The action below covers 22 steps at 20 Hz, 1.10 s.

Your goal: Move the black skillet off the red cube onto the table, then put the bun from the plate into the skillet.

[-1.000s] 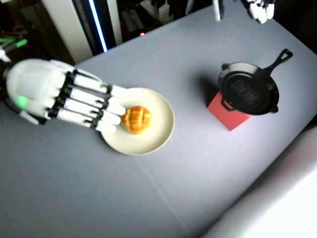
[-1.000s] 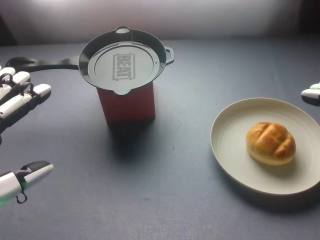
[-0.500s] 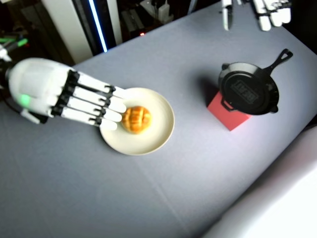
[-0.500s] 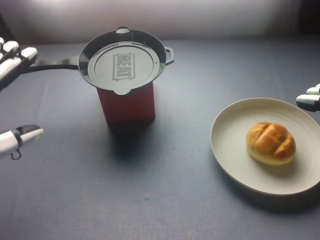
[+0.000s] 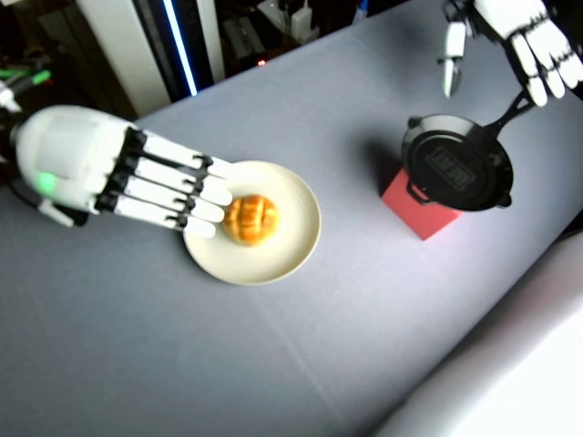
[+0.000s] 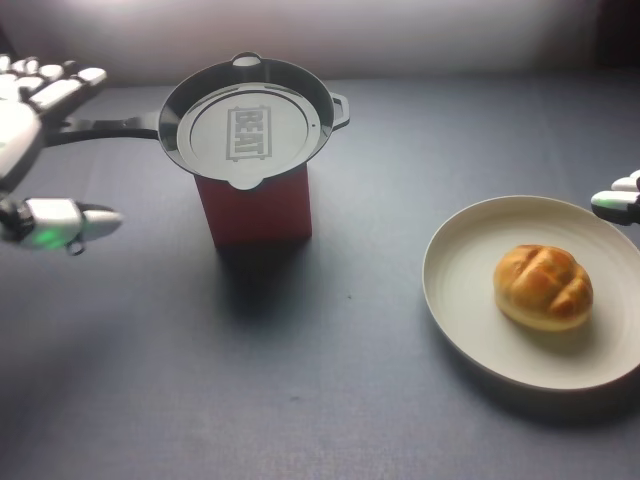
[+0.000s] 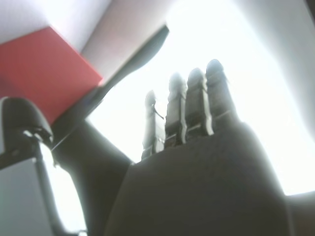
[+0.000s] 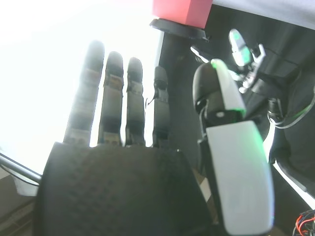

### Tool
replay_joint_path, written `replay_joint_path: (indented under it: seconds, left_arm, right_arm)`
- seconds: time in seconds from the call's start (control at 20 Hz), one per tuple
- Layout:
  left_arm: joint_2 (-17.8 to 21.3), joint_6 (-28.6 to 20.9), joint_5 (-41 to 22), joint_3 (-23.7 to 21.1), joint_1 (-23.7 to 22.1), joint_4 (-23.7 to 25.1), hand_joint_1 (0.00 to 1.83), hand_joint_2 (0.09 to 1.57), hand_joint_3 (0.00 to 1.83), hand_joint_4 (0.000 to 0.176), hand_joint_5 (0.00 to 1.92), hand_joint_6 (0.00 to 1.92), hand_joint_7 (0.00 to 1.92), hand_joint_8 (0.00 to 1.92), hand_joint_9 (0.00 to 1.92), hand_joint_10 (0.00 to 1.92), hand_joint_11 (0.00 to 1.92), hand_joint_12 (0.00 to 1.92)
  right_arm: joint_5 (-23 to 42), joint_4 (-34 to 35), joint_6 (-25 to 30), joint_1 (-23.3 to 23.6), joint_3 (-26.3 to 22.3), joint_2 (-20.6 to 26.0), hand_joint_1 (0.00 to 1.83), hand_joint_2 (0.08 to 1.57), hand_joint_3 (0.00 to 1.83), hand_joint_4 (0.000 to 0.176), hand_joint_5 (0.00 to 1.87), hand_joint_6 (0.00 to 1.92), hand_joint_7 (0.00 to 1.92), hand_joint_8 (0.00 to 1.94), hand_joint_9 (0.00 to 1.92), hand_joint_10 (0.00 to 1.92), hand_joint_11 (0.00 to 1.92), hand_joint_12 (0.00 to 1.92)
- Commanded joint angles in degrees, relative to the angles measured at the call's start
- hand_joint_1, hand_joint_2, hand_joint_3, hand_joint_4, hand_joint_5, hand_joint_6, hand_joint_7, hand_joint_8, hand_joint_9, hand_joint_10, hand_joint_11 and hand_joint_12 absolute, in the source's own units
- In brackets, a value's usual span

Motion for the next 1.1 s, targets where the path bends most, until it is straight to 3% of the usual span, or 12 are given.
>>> replay_joint_path:
  seconds: [0.0, 0.25, 0.3, 0.4, 0.5, 0.55, 0.6, 0.65, 0.7, 0.75, 0.8, 1.05]
  left_arm:
    - [-0.24, 1.02, -3.17, 1.07, -1.60, 1.46, 0.76, 0.91, 0.00, 0.161, 0.12, 0.00, 0.12, 0.00, 0.05, 0.01, 0.00, 0.00]
    - [-4.03, 4.93, 5.86, 6.35, -8.38, 2.06, 0.82, 0.92, 0.00, 0.160, 0.22, 0.01, 0.21, 0.01, 0.14, 0.01, 0.04, 0.03]
    - [-4.90, 5.29, 7.37, 7.58, -9.40, 1.85, 0.83, 0.92, 0.00, 0.140, 0.27, 0.01, 0.25, 0.01, 0.16, 0.01, 0.07, 0.06]
    - [-6.69, 5.32, 9.72, 10.27, -10.79, 0.68, 0.90, 0.98, 0.01, 0.036, 0.54, 0.02, 0.54, 0.02, 0.46, 0.02, 0.14, 0.48]
    - [-8.41, 5.32, 11.69, 12.78, -11.83, -0.39, 0.93, 1.04, 0.00, 0.000, 0.77, 0.01, 0.78, 0.01, 0.69, 0.02, 0.23, 0.64]
    - [-8.94, 5.31, 12.34, 13.55, -12.29, -0.43, 1.01, 1.09, 0.00, 0.102, 0.95, 0.76, 0.94, 0.02, 0.81, 0.02, 0.27, 0.88]
    - [-8.98, 5.31, 12.26, 13.63, -12.42, -0.43, 1.03, 1.10, 0.00, 0.140, 0.99, 0.91, 1.05, 0.03, 0.90, 0.04, 0.30, 1.12]
    - [-9.05, 5.31, 12.11, 13.72, -12.53, -0.44, 1.07, 1.07, 0.00, 0.091, 1.09, 0.80, 1.21, 0.08, 1.09, 0.12, 0.51, 1.33]
    - [-9.26, 5.25, 11.60, 13.85, -12.62, -0.78, 0.87, 1.08, 0.01, 0.000, 1.26, 0.64, 1.50, 0.22, 1.28, 0.71, 0.85, 1.48]
    - [-9.31, 4.95, 11.25, 13.85, -12.62, -0.83, 0.87, 1.08, 0.01, 0.000, 1.26, 0.64, 1.50, 0.22, 1.28, 0.71, 0.85, 1.48]
    - [-9.39, 4.29, 10.75, 13.82, -12.60, -0.74, 0.72, 1.11, 0.00, 0.000, 1.18, 1.41, 1.28, 1.43, 1.25, 1.68, 1.14, 1.85]
    - [-8.81, 0.07, 6.57, 12.26, -11.34, 1.07, 1.13, 1.29, 0.01, 0.000, 1.15, 1.92, 1.28, 1.92, 1.44, 1.92, 1.53, 1.92]
  right_arm:
    - [7.05, 0.58, 0.51, 0.03, 0.27, -0.06, 0.76, 1.27, 0.00, 0.071, 0.45, 0.01, 0.43, 0.01, 0.40, 0.00, 0.40, 0.14]
    - [6.76, 0.34, 0.52, -0.08, 0.37, -0.24, 0.73, 1.28, 0.00, 0.058, 0.46, 0.01, 0.44, 0.01, 0.42, 0.01, 0.42, 0.14]
    - [6.74, 0.27, 0.57, -0.13, 0.47, -0.36, 0.72, 1.28, 0.01, 0.054, 0.46, 0.00, 0.43, 0.00, 0.41, 0.00, 0.42, 0.13]
    - [6.56, -0.06, 0.77, -0.14, 0.80, -0.66, 0.71, 1.28, 0.00, 0.044, 0.46, 0.01, 0.44, 0.01, 0.43, 0.01, 0.43, 0.14]
    - [6.37, -0.42, 1.18, -0.13, 1.15, -0.90, 0.74, 1.28, 0.00, 0.035, 0.48, 0.01, 0.47, 0.01, 0.46, 0.01, 0.46, 0.14]
    - [6.24, -0.58, 1.22, -0.13, 1.21, -0.91, 0.72, 1.28, 0.00, 0.039, 0.47, 0.00, 0.46, 0.00, 0.46, 0.01, 0.44, 0.13]
    - [6.15, -0.65, 1.27, -0.13, 1.22, -0.93, 0.72, 1.28, 0.00, 0.044, 0.47, 0.00, 0.46, 0.00, 0.45, 0.01, 0.44, 0.13]
    - [6.12, -0.71, 1.38, -0.13, 1.22, -0.93, 0.71, 1.28, 0.00, 0.062, 0.47, 0.00, 0.47, 0.00, 0.46, 0.01, 0.44, 0.12]
    - [6.10, -0.77, 1.55, -0.13, 1.22, -0.93, 0.73, 1.28, 0.00, 0.060, 0.48, 0.00, 0.48, 0.01, 0.48, 0.01, 0.46, 0.13]
    - [6.07, -0.80, 1.59, -0.13, 1.22, -0.93, 0.73, 1.28, 0.00, 0.060, 0.48, 0.00, 0.48, 0.01, 0.48, 0.01, 0.46, 0.13]
    - [6.00, -0.90, 1.68, -0.13, 1.22, -0.92, 0.70, 1.28, 0.00, 0.062, 0.48, 0.00, 0.48, 0.00, 0.48, 0.01, 0.47, 0.14]
    - [5.69, -1.14, 1.76, -0.13, 1.22, -1.01, 0.71, 1.29, 0.00, 0.055, 0.49, 0.00, 0.50, 0.01, 0.50, 0.01, 0.47, 0.14]
